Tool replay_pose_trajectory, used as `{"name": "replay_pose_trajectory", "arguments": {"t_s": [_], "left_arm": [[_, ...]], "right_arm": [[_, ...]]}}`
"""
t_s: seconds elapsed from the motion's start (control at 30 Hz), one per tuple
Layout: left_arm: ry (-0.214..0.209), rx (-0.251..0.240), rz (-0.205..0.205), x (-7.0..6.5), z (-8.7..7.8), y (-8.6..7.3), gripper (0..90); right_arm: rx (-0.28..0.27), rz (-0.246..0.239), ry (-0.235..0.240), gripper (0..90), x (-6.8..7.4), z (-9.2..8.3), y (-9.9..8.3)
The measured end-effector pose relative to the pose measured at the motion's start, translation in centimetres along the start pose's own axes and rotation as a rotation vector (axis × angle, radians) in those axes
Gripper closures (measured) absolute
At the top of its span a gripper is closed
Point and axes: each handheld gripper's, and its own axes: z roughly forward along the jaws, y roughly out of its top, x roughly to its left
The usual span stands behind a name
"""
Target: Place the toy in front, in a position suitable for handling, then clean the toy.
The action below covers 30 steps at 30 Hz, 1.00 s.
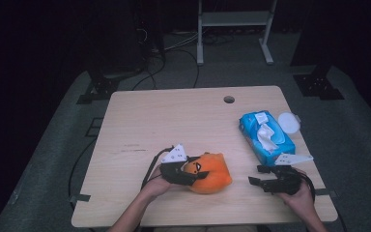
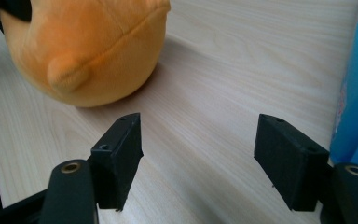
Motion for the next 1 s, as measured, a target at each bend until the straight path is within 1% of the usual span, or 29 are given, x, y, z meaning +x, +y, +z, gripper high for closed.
{"name": "replay_pose_trajectory", "arguments": {"t_s": [0.03,0.07,0.1,0.17,0.23,0.3,0.37,0.43,0.47,0.5,0.57,0.6,0.63,0.7,0.73,0.8,0.83,0.87,0.9,1.0], "left_arm": [[-0.004,0.006,0.003,-0.1,0.0,0.0,37.1],[-0.002,0.019,0.025,-0.3,-0.1,-0.1,34.8],[-0.001,0.019,0.037,-0.4,-0.1,-0.2,33.2],[-0.003,0.019,0.042,-0.6,-0.1,-0.6,31.0],[0.002,0.006,0.031,-0.6,0.0,-0.9,29.3],[0.005,0.008,0.024,-0.5,0.2,-0.8,28.4],[0.003,0.005,0.024,-0.5,0.3,-0.9,27.8],[-0.002,0.003,0.025,-0.4,0.2,-1.0,27.2],[-0.004,-0.001,0.019,-0.3,0.2,-1.1,26.5],[-0.005,0.002,0.018,-0.2,0.2,-1.1,25.9],[-0.007,0.004,0.015,-0.2,0.1,-1.1,25.5],[-0.006,0.006,0.014,-0.2,0.1,-1.1,25.3],[-0.005,0.007,0.017,-0.2,0.1,-1.0,25.1],[-0.004,0.016,0.024,-0.3,0.2,-0.9,24.4],[-0.004,0.015,0.022,-0.4,0.2,-0.9,23.9],[-0.006,0.017,0.025,-0.3,0.3,-0.9,23.0],[-0.008,0.013,0.020,-0.3,0.3,-1.0,22.6],[-0.010,0.008,0.007,-0.2,0.3,-1.0,22.4],[-0.011,0.006,0.001,-0.2,0.3,-1.1,22.1],[-0.010,0.011,0.006,-0.2,0.1,-1.1,22.0]], "right_arm": [[-0.004,-0.003,0.000,30.8,0.1,0.0,0.1],[-0.009,-0.011,-0.001,30.8,0.3,-0.1,0.2],[-0.013,-0.018,-0.004,30.8,0.5,-0.1,0.3],[-0.020,-0.028,-0.008,30.8,0.7,-0.3,0.4],[-0.027,-0.038,-0.017,30.8,0.8,-0.4,0.6],[-0.035,-0.052,-0.026,30.7,0.9,-0.6,0.8],[-0.051,-0.052,-0.029,30.7,1.0,-0.9,1.0],[-0.060,-0.069,-0.038,30.7,1.2,-1.2,1.3],[-0.066,-0.077,-0.041,30.8,1.3,-1.6,1.6],[-0.076,-0.087,-0.048,30.8,1.5,-2.0,1.9],[-0.117,-0.099,-0.054,30.8,1.5,-3.0,2.8],[-0.134,-0.106,-0.072,30.8,1.4,-3.5,3.3],[-0.147,-0.108,-0.092,30.8,1.2,-3.9,3.7],[-0.177,-0.095,-0.121,30.8,0.5,-4.7,4.6],[-0.189,-0.092,-0.142,30.8,0.0,-5.0,5.0],[-0.203,-0.080,-0.184,30.8,-0.9,-5.3,5.7],[-0.209,-0.070,-0.194,30.8,-1.3,-5.3,6.1],[-0.203,-0.066,-0.205,30.6,-1.7,-5.3,6.5],[-0.190,-0.070,-0.227,29.6,-2.2,-5.1,6.8],[-0.149,-0.033,-0.267,30.5,-3.9,-4.1,7.4]]}}
